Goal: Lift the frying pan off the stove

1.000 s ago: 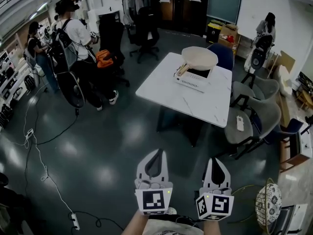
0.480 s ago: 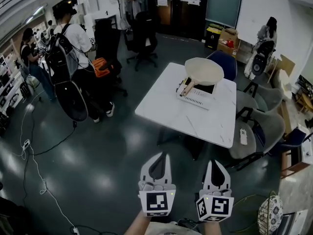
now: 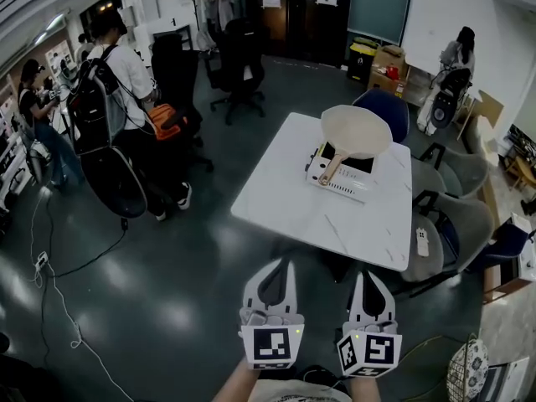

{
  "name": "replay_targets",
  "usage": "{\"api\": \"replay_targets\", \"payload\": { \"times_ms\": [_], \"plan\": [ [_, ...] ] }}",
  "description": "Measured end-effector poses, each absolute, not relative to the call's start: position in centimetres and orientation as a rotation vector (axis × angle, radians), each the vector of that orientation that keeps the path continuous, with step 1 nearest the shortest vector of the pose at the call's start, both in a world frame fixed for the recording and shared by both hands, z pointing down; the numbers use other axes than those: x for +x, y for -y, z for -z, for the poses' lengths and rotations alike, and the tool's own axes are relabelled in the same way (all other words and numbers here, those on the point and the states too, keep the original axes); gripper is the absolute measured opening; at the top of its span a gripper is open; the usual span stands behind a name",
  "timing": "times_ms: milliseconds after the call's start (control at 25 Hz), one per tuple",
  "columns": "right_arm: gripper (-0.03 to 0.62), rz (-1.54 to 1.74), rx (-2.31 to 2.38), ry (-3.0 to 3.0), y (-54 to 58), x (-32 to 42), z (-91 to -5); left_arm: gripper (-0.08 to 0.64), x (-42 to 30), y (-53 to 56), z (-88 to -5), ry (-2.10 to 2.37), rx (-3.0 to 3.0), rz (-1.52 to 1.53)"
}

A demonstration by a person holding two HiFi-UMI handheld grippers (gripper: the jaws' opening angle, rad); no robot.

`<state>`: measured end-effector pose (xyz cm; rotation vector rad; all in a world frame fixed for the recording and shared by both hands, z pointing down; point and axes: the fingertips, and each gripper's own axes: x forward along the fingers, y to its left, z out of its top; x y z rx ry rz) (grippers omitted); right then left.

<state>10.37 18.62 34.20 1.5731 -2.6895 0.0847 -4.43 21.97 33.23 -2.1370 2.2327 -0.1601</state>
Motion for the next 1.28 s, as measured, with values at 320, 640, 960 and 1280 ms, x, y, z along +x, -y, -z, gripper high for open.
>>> {"api": "replay_targets", "payload": {
  "times_ms": [320,640,960,1280],
  "plan": [
    [0.014,-0.139,1.579,2.653,-16.1,8.3,-35.1,0.020,-6.9,-19.3,-34.3,-2.238,-2.160,0.199],
    [0.014,-0.134,1.559,2.640,-12.3,6.6,-35.8,0.020,-8.6,-16.2,-35.4,-2.273,-2.158,0.224],
    [0.014,-0.172,1.507,2.683,-6.8,5.0,-35.7,0.020,-9.8,-11.2,-35.0,-2.297,-2.127,0.236],
    [0.014,-0.199,1.466,2.712,-0.3,4.6,-35.3,0.020,-9.8,-4.9,-34.7,-2.308,-2.098,0.271]
  ]
}}
